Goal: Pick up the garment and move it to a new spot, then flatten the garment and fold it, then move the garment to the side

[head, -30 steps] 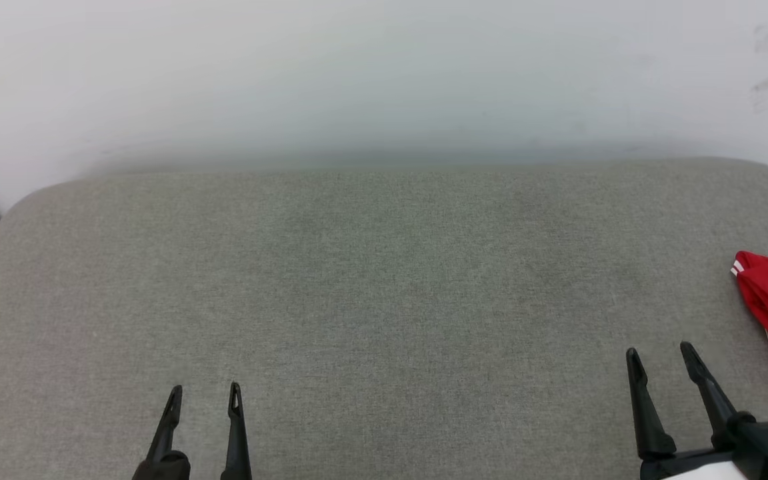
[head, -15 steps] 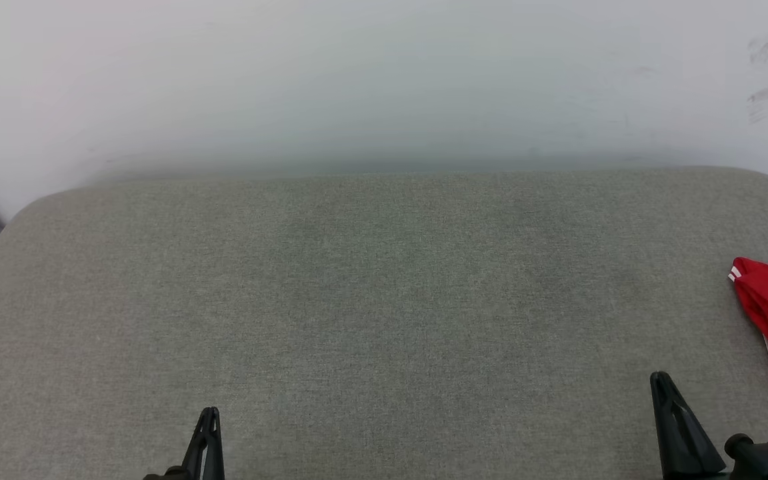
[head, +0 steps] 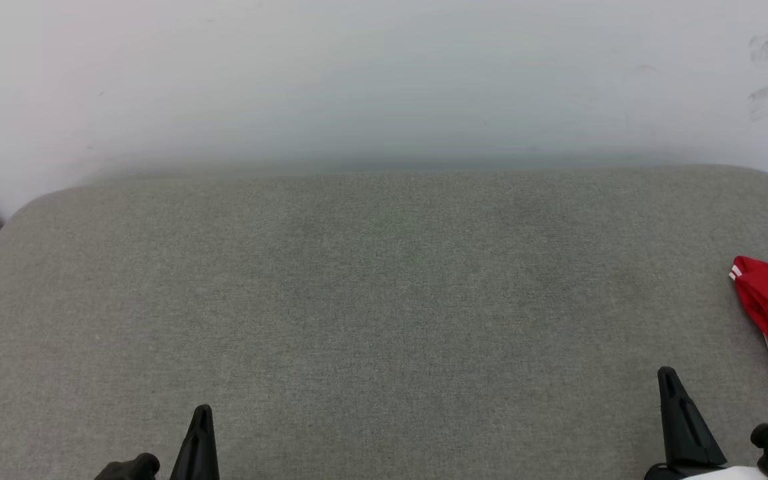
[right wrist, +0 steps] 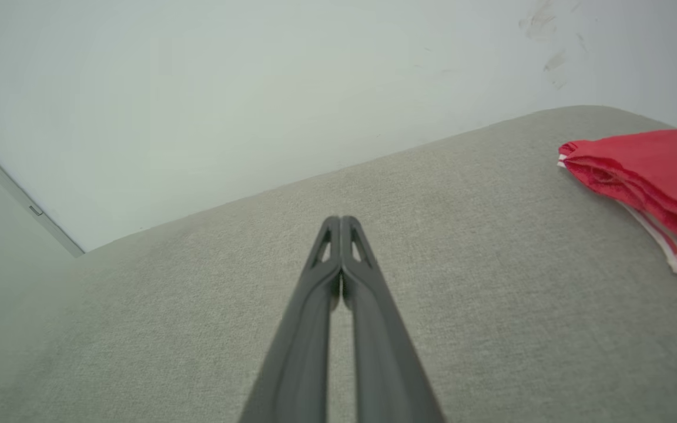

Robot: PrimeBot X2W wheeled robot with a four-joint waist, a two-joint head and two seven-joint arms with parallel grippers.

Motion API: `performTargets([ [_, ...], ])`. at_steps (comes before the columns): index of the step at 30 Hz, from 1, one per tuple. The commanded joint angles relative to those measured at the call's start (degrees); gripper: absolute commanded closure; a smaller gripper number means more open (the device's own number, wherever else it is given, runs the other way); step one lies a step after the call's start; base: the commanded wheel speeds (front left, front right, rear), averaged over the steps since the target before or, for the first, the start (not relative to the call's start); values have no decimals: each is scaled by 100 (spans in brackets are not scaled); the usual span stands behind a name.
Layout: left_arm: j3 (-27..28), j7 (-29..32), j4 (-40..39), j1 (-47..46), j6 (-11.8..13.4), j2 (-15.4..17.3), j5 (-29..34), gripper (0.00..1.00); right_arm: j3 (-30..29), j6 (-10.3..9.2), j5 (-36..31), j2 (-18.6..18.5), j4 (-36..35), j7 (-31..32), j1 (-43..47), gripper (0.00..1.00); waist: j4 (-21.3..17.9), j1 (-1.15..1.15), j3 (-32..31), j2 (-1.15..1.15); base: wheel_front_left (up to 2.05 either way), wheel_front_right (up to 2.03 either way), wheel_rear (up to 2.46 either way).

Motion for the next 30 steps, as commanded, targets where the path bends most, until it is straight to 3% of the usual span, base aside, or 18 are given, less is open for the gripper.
performTargets([
  [1, 26, 37, -34, -178, -43, 52, -257, 100, -3, 0, 262, -61, -40, 37, -193, 100, -1, 0, 2, 0, 0, 0, 0],
  [30, 193, 571, 422, -806, -415, 150, -3030, 100, -37, -1, 2939, -133, 316, 597, -692, 100, -25, 0, 46, 0, 0, 0, 0],
])
